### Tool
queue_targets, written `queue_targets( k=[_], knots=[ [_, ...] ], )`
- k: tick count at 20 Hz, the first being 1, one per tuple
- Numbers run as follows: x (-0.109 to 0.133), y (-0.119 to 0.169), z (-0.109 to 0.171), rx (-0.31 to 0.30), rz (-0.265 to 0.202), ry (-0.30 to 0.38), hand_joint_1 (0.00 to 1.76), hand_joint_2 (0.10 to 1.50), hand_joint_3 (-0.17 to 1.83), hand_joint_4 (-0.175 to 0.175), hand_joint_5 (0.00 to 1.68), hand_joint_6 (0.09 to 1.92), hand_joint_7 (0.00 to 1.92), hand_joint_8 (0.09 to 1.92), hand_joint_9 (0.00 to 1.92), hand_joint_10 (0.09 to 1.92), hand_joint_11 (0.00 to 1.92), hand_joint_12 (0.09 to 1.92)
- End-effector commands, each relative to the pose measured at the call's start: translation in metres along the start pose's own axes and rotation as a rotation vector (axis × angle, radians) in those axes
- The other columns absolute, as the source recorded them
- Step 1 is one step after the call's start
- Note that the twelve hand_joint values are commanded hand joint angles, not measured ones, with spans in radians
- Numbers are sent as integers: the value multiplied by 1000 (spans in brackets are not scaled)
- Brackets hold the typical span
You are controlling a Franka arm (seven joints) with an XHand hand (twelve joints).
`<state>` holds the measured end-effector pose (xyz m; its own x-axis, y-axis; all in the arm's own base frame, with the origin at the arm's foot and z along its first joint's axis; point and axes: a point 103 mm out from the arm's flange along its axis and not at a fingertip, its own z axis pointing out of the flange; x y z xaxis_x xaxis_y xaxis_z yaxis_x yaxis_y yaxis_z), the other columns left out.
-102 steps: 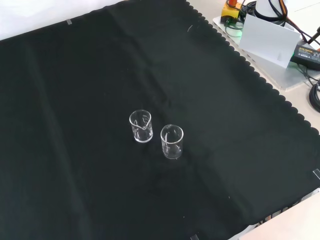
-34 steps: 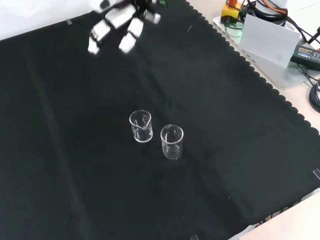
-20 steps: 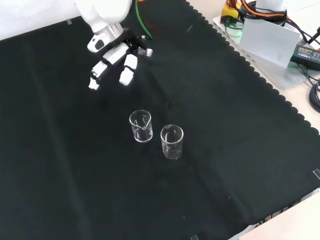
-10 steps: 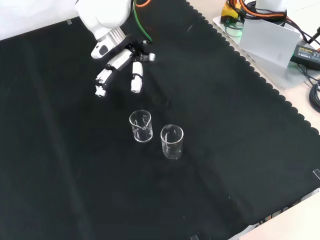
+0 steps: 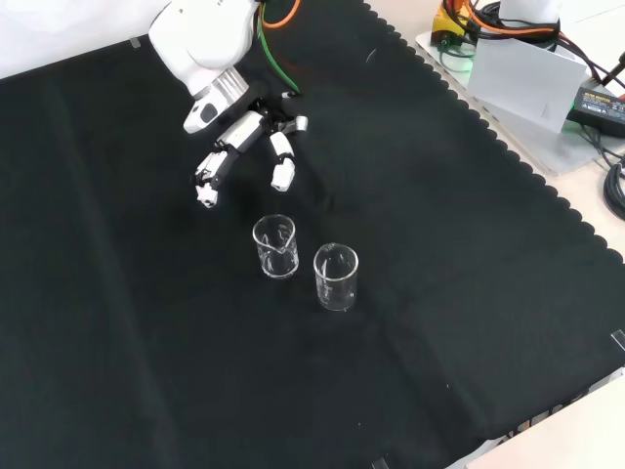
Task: Pick up the beaker on the right.
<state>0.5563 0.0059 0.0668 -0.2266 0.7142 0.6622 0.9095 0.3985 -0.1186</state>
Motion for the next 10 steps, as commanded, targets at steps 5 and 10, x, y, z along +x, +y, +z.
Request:
queue_targets(
  k=[5,10],
  knots=[
    [18,18,9,1,-110,80,810,528,706,-39,250,87,214,548,294,581,0,1108],
    [27,29,26,24,-139,109,849,522,739,-40,269,87,239,558,322,587,0,1162]
  ],
)
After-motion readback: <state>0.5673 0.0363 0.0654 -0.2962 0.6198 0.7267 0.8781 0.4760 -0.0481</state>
